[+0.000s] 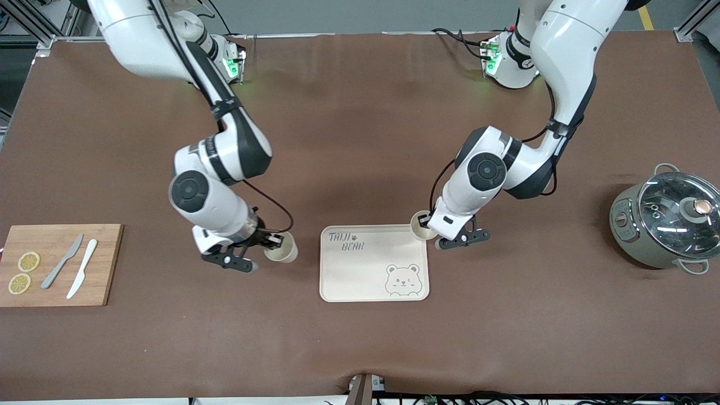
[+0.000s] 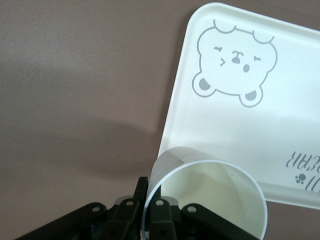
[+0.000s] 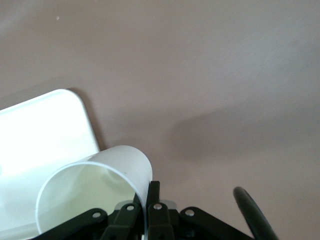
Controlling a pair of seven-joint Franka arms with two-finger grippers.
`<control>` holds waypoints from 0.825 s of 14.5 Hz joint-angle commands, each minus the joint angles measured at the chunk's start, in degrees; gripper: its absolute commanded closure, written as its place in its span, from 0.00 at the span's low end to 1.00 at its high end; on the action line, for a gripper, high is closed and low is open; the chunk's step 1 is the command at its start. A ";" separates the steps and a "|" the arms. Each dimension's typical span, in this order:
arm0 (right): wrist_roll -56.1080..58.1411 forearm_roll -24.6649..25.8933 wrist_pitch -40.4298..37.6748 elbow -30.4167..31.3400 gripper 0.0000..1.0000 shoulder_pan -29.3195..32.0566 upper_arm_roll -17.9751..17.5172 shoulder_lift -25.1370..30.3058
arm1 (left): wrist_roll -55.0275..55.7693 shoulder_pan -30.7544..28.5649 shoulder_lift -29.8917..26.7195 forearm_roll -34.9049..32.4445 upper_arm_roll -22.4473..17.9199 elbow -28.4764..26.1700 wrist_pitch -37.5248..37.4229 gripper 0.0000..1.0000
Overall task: Place white IKEA cup upright on tray with both arms
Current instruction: 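Carry both white cups toward the bear tray with both grippers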
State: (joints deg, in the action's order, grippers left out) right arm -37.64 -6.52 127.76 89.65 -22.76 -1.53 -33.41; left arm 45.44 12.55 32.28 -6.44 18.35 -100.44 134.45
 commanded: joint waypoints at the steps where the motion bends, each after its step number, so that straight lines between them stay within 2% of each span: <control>1: -5.50 0.37 -0.14 -6.32 1.00 -2.37 0.56 -5.34 | 2.37 1.33 3.47 -1.56 -0.06 4.71 -1.12 1.00; 8: -12.10 0.37 0.82 -16.16 1.00 -6.24 0.74 -13.69 | 6.15 2.83 8.67 -4.37 -0.15 11.31 -0.95 1.00; 12: -14.12 0.37 7.06 -17.14 1.00 -8.18 0.83 -17.39 | 6.15 3.79 10.69 -4.63 -0.67 13.95 -0.77 1.00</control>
State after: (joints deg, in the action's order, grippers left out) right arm -49.88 -6.50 133.38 75.56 -29.84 -1.37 -47.83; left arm 50.01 15.10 41.13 -9.33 18.33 -89.56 134.46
